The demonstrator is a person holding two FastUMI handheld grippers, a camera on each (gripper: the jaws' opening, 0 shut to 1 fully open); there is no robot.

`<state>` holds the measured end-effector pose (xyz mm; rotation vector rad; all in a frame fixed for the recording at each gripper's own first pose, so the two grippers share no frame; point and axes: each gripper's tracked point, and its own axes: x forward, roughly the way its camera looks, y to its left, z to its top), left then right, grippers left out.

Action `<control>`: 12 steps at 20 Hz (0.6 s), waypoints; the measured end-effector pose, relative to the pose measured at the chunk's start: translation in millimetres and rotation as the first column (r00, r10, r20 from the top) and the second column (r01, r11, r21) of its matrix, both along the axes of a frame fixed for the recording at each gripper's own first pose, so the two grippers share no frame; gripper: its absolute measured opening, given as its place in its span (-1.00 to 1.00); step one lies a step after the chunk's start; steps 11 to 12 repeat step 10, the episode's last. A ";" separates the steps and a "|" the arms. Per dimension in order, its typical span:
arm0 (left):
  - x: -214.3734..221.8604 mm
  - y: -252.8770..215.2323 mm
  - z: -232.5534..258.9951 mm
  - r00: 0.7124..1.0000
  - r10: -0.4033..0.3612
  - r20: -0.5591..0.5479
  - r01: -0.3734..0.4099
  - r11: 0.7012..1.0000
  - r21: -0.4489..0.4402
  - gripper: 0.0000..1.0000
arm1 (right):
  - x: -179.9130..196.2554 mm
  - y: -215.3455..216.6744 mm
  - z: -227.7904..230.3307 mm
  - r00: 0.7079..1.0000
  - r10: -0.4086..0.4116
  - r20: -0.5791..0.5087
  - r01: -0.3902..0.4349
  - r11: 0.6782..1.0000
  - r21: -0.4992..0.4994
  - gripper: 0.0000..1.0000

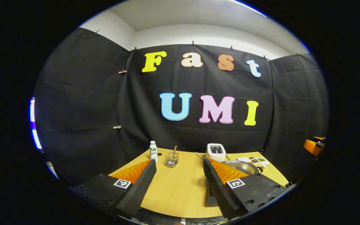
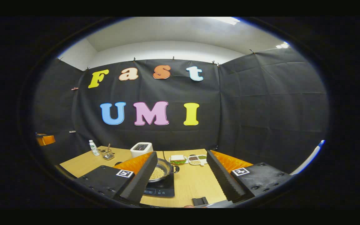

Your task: First push the handle of the pot to place it horizontally, then grasp the pot with both hands and set it on the induction cooktop.

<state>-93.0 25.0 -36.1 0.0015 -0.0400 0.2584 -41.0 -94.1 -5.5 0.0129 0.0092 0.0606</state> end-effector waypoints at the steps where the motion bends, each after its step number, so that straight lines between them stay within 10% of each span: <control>1: -0.5 -7.2 -2.5 1.000 -0.022 0.002 0.022 1.000 0.000 0.86 | -4.2 -3.3 -6.4 1.000 -0.004 -0.013 0.004 1.000 -0.007 0.97; 12: 23.3 -44.0 -23.3 0.990 -0.140 -0.023 0.140 0.990 -0.023 0.90 | -19.2 -14.3 -21.2 0.999 -0.051 -0.019 0.050 0.999 -0.007 0.86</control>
